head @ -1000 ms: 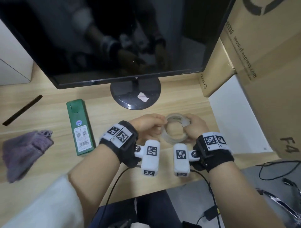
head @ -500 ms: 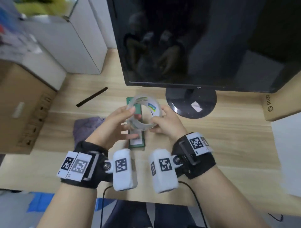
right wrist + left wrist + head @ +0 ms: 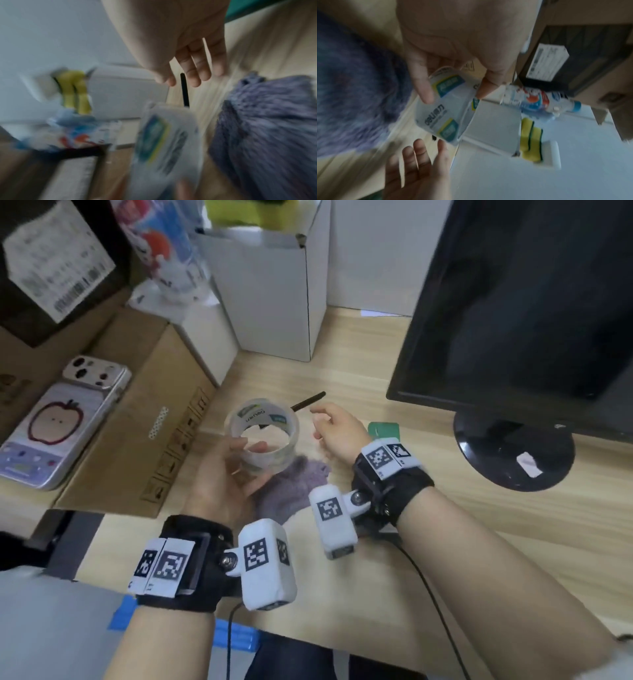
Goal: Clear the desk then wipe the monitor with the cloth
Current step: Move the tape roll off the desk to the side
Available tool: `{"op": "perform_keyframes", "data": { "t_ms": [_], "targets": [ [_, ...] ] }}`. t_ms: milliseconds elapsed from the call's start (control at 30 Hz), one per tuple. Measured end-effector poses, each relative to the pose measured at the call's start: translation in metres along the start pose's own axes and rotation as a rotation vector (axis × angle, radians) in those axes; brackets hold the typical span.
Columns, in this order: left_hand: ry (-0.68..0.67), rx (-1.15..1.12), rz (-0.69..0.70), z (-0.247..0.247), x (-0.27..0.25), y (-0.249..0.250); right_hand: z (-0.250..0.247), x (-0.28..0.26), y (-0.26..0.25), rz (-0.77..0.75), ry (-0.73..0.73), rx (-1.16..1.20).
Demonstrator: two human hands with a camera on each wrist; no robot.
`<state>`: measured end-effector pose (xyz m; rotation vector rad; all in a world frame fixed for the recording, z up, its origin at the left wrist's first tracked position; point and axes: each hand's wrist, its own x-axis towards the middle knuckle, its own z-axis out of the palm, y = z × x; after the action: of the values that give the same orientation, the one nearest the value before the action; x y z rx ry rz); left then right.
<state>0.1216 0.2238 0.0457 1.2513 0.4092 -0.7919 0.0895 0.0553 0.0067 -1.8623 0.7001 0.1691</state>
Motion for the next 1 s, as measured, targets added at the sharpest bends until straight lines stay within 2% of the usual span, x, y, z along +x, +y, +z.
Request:
{"op": "perform_keyframes", "data": {
  "t_ms": [133, 233, 367, 533, 667, 800, 1000],
  "targets": [
    [0.026, -0.035, 0.003, -0.020, 0.015, 0.014, 0.016, 0.038, -0.012, -0.037, -0.055, -0.371],
    [0.030, 0.025, 0.007, -0.030, 0.034, 0.020, 0.023, 0.052, -0.011, -0.029, -0.028, -0.467],
    [0.000, 0.034, -0.015, -0.032, 0.061, 0.028, 0.022, 0.058, -0.007, -0.012, 0.105, -0.520],
    [-0.006, 0.002, -0.063, -0.011, 0.096, 0.039, 0.005, 0.058, 0.002, 0.021, 0.248, -0.376],
    [0.124, 0.051, 0.000, 0.014, 0.115, 0.045, -0.004, 0.059, 0.005, -0.001, 0.360, -0.212],
    [0.257, 0.196, 0.114, 0.025, 0.134, 0.047, -0.002, 0.064, 0.007, -0.031, 0.359, -0.126],
    [0.331, 0.308, 0.143, 0.020, 0.158, 0.053, 0.001, 0.071, 0.002, 0.052, 0.286, -0.048]
  ]
}}
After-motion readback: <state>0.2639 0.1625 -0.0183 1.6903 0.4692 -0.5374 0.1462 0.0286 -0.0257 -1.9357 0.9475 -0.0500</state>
